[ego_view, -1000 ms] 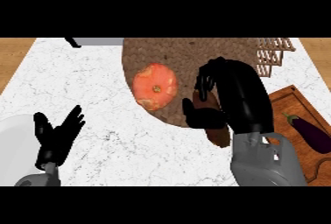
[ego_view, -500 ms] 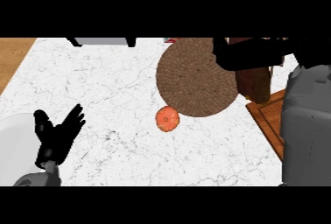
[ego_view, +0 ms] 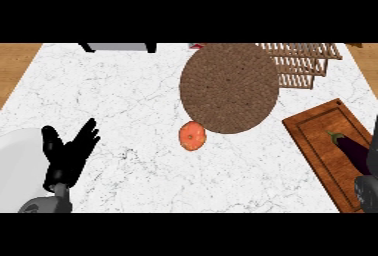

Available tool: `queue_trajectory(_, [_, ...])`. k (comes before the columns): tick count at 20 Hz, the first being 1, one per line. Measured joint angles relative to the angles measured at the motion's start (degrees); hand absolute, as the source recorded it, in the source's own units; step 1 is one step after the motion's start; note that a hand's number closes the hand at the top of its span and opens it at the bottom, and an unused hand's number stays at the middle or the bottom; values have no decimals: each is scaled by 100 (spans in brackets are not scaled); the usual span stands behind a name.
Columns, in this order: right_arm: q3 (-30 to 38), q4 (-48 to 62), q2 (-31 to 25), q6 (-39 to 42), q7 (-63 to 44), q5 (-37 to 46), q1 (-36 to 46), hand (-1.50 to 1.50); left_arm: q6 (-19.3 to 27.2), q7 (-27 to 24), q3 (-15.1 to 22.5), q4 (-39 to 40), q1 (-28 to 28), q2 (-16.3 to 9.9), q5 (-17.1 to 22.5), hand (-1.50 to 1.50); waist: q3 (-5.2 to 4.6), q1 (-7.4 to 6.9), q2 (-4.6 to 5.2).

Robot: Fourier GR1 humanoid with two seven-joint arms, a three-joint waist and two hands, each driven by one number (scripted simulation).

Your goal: Pick the sweet potato from the placemat and place it in the tiered shelf

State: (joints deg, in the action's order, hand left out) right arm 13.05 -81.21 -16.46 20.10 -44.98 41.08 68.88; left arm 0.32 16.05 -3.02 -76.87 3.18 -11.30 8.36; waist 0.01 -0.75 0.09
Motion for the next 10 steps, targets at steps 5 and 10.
queue_trajectory(5, [140,1034,-350,-131,634,-98,292,150,49,113,27,-98,0,36,-57,0,-1,-14,6])
queue_trajectory(10, [124,2011,-686,-197,1379,-73,440,150,-37,98,0,-137,-65,21,-32,0,-3,-35,18])
